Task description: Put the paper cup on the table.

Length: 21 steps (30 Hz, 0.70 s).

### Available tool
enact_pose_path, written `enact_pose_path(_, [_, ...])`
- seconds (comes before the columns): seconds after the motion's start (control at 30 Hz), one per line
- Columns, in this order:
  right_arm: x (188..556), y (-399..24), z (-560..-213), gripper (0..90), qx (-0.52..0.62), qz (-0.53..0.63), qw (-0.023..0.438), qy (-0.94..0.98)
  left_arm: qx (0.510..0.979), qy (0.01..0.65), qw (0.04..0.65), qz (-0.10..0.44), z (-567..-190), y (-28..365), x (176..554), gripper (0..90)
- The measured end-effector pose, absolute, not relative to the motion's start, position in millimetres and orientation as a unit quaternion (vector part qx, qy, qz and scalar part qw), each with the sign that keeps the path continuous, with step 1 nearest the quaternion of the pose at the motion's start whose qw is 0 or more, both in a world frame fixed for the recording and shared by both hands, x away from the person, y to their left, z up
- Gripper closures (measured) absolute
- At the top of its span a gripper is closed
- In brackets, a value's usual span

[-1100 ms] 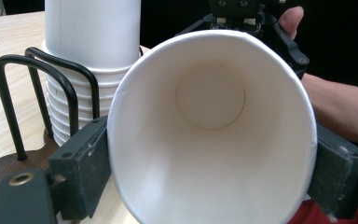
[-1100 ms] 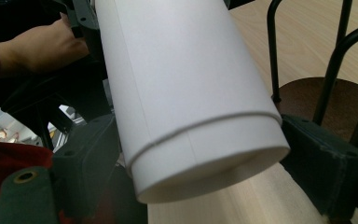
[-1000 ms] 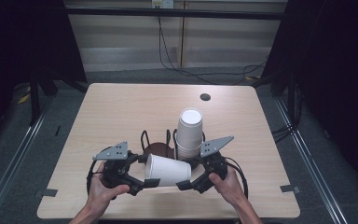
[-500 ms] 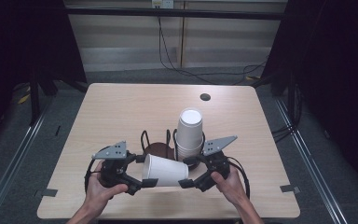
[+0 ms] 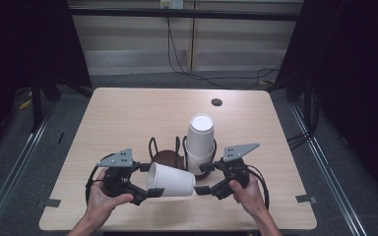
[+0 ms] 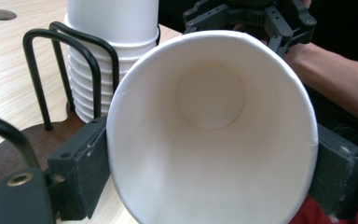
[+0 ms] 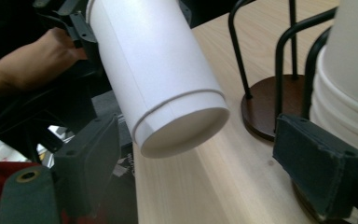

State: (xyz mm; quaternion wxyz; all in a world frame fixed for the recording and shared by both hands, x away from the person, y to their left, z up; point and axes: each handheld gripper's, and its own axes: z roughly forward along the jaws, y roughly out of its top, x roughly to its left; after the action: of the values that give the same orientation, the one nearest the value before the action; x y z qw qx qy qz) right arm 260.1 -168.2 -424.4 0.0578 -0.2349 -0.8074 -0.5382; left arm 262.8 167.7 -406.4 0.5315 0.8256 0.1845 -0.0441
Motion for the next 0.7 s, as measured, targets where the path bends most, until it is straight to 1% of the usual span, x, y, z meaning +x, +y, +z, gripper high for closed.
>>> enact_pose_path(0.23, [254.9, -170.9, -425.9, 16.4, -0.262, -0.534, 0.033, -0.803, 0.839, 0.199, 0.504, -0.045, -413.0, 172.9, 264.8, 13.0])
enact_pose_path(0.37, [249.1, -174.1, -428.5, 16.4, -0.274, -0.527, 0.017, -0.805, 0.840, 0.205, 0.501, -0.044, -408.0, 180.8, 266.4, 13.2])
enact_pose_path(0.53, [246.1, -182.7, -431.1, 16.4, -0.289, -0.522, 0.004, -0.802, 0.846, 0.217, 0.486, -0.028, -400.5, 191.2, 267.2, 13.1])
enact_pose_path(0.6, [245.8, -184.0, -431.7, 16.4, -0.292, -0.521, 0.003, -0.802, 0.846, 0.222, 0.484, -0.013, -396.8, 198.1, 266.9, 13.1])
enact_pose_path(0.7, [246.1, -183.7, -431.8, 16.4, -0.291, -0.517, 0.004, -0.805, 0.847, 0.230, 0.479, -0.007, -394.6, 208.9, 268.3, 13.1])
